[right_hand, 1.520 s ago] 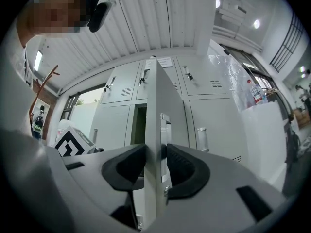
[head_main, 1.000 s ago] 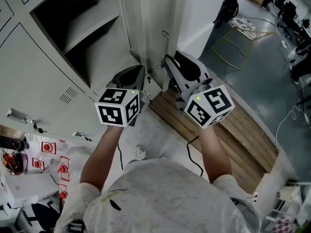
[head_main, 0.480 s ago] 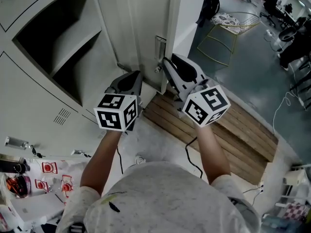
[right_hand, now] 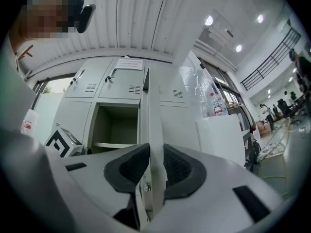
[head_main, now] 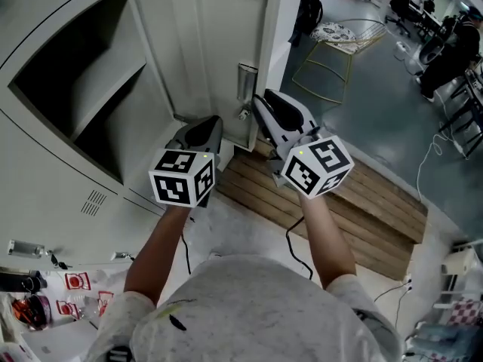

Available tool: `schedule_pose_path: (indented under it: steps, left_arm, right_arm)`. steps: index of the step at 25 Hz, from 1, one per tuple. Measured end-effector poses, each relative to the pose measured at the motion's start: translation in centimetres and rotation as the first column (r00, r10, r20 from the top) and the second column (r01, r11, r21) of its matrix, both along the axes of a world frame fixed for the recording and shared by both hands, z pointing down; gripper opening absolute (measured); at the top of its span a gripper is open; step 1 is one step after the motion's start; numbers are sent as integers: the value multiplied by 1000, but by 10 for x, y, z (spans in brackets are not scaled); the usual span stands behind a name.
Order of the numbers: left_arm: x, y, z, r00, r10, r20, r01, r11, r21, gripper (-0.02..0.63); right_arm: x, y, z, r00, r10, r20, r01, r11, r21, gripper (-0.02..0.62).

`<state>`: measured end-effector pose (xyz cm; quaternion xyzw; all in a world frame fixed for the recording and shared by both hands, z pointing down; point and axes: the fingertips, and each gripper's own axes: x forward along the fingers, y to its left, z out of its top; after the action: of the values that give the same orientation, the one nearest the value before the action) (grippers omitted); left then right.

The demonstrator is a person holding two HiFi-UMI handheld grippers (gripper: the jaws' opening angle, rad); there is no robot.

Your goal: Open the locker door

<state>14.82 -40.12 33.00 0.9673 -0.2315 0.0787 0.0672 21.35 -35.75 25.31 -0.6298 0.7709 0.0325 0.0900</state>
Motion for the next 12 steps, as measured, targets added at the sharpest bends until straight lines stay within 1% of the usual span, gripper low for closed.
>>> schedule_pose_path:
  steps: [6, 12]
  left_arm:
    - [8, 1, -1, 999, 35, 0, -35, 999, 4, 6]
    - [14, 5, -2, 998, 56, 0, -56, 998, 5, 6]
  right_arm:
    - [11, -3, -1, 999, 54, 4, -54, 999, -7, 91]
    - [22, -9, -1, 994, 113, 15, -112, 993, -40, 89]
